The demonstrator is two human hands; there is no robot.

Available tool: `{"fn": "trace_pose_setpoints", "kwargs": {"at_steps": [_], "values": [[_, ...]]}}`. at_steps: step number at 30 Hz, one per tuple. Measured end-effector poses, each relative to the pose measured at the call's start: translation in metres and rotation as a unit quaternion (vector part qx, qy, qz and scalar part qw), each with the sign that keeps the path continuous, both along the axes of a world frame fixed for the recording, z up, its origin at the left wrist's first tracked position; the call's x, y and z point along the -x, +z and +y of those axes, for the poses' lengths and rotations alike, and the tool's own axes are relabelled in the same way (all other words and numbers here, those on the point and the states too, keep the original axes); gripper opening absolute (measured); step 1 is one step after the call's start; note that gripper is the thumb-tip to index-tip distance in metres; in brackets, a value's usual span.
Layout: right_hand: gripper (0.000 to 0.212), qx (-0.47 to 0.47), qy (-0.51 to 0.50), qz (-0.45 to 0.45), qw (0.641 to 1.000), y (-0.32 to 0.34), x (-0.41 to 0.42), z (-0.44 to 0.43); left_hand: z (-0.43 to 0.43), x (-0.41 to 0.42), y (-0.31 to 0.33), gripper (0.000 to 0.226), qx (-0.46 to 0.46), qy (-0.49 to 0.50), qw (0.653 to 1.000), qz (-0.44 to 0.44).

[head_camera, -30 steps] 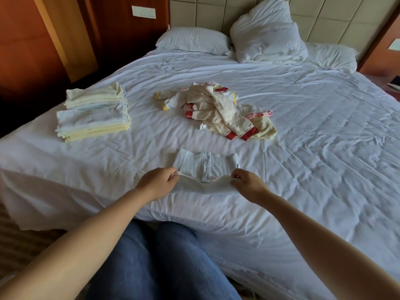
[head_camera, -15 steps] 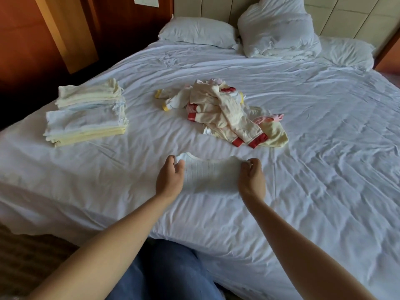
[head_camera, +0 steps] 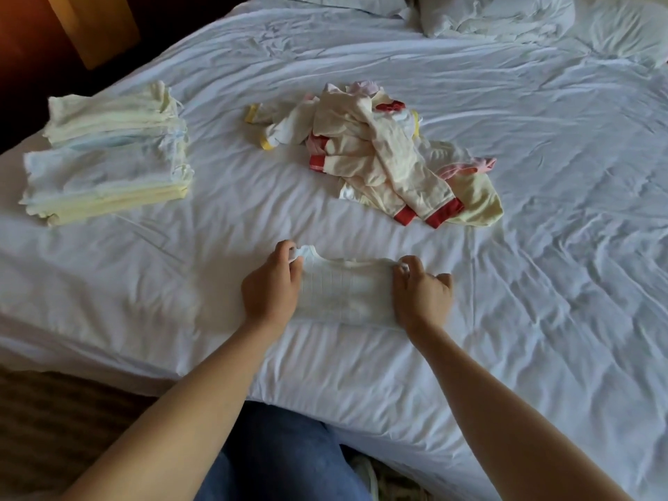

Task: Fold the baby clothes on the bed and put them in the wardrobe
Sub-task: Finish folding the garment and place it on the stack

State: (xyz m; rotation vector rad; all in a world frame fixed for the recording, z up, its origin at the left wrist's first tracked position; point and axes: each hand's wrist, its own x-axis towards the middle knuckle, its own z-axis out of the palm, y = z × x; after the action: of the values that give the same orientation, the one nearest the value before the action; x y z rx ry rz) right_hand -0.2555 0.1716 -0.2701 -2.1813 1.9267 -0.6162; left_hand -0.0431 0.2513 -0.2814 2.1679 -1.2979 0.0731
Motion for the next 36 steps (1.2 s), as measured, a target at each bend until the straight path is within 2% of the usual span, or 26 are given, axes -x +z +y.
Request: {"fn": "trace_pose_setpoints", "kwargs": {"at_steps": [2,4,6,8,10,12,14,17,22,25,27,29,33,36], "values": [[0.025,0.028,0.003,-0.015,0.999,0.0,0.001,-0.001,-0.002,-0.004,0.001,0.038,-0.008,-0.003,1.0,0.002],[0.03,0.066,0.023,-0.01,0.998,0.001,0.003,-0.003,-0.002,-0.009,0.004,0.046,0.013,-0.033,0.997,-0.066],[0.036,0.117,0.075,-0.012,0.99,0.006,0.0,-0.002,-0.001,-0.004,0.01,0.035,0.076,-0.116,0.983,-0.122],[0.036,0.142,0.166,-0.025,0.976,0.009,-0.008,0.006,0.002,0.011,0.012,0.029,0.09,-0.215,0.964,-0.128],[0.045,0.084,0.245,-0.005,0.966,0.005,-0.016,0.017,0.005,0.025,0.004,0.043,0.019,-0.251,0.959,-0.133],[0.063,-0.007,0.267,0.052,0.962,-0.005,-0.014,0.026,0.009,0.026,-0.005,0.062,-0.081,-0.228,0.96,-0.142],[0.068,-0.041,0.254,0.107,0.96,-0.016,-0.007,0.027,0.014,0.019,-0.012,0.08,-0.163,-0.199,0.957,-0.133],[0.067,-0.052,0.24,0.149,0.958,-0.019,-0.004,0.028,0.017,0.016,-0.018,0.089,-0.203,-0.177,0.954,-0.129],[0.068,-0.064,0.231,0.142,0.96,-0.019,-0.008,0.026,0.009,0.014,-0.019,0.094,-0.218,-0.184,0.952,-0.111],[0.069,-0.085,0.246,0.128,0.957,-0.017,-0.006,0.022,0.008,0.006,-0.009,0.098,-0.243,-0.221,0.943,-0.046],[0.068,-0.104,0.255,0.113,0.955,-0.011,-0.004,0.02,0.011,-0.001,-0.003,0.094,-0.221,-0.233,0.947,0.014],[0.059,-0.121,0.249,0.103,0.955,-0.003,-0.002,0.02,0.016,-0.005,-0.001,0.083,-0.217,-0.204,0.953,0.048],[0.051,-0.139,0.172,0.066,0.973,0.004,0.008,0.03,0.029,0.002,0.004,0.065,-0.251,-0.107,0.962,0.035],[0.051,-0.176,0.082,0.0,0.981,0.01,0.009,0.036,0.029,0.009,0.016,0.059,-0.26,-0.069,0.963,0.001]]}}
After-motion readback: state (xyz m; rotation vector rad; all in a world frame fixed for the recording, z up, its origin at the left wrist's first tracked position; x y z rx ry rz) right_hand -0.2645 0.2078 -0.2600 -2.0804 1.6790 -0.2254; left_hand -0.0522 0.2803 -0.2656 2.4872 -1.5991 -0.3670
